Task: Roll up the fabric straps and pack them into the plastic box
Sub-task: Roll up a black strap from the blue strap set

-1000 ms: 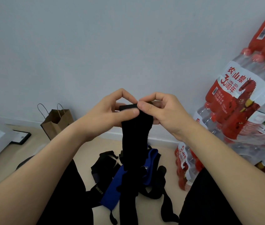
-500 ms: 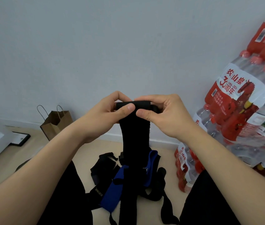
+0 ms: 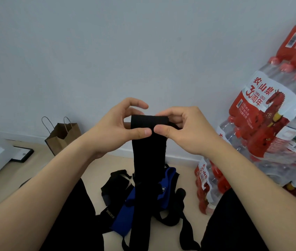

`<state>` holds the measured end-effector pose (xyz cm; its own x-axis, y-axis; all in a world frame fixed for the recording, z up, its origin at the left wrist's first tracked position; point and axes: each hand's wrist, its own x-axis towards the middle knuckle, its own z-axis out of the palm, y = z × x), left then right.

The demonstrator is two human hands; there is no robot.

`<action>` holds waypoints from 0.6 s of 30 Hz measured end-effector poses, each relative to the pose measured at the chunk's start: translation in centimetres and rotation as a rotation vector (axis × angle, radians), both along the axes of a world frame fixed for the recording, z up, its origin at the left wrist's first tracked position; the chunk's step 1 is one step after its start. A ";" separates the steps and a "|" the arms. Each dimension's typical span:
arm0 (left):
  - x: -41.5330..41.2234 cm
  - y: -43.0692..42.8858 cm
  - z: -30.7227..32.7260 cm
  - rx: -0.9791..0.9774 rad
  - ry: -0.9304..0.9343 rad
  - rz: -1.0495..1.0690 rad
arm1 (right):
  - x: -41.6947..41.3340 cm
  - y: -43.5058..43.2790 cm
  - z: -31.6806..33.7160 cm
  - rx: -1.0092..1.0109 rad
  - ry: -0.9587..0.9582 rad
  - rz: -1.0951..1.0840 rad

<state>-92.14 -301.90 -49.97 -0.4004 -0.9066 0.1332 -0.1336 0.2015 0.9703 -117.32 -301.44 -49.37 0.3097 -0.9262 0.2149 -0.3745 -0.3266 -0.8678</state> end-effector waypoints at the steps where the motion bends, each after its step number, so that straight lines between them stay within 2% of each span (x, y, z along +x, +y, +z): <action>1: 0.0 0.1 0.0 0.018 -0.031 -0.020 | -0.1 0.1 0.0 -0.015 -0.007 -0.004; 5: -0.6 0.6 0.2 0.070 -0.086 -0.113 | -0.1 0.4 -0.1 -0.006 -0.008 0.003; 8: -0.7 0.6 0.1 -0.019 -0.134 -0.072 | 0.1 0.5 0.3 0.027 -0.038 0.005; 11: -0.8 0.7 0.0 -0.115 -0.192 -0.041 | 0.2 0.4 0.5 0.174 -0.032 -0.026; 14: -0.7 0.8 0.0 -0.044 -0.172 -0.029 | 0.1 0.6 0.2 0.320 0.046 0.019; 18: -0.4 0.7 -0.2 0.058 -0.216 -0.079 | -0.4 0.7 0.2 0.320 -0.054 -0.006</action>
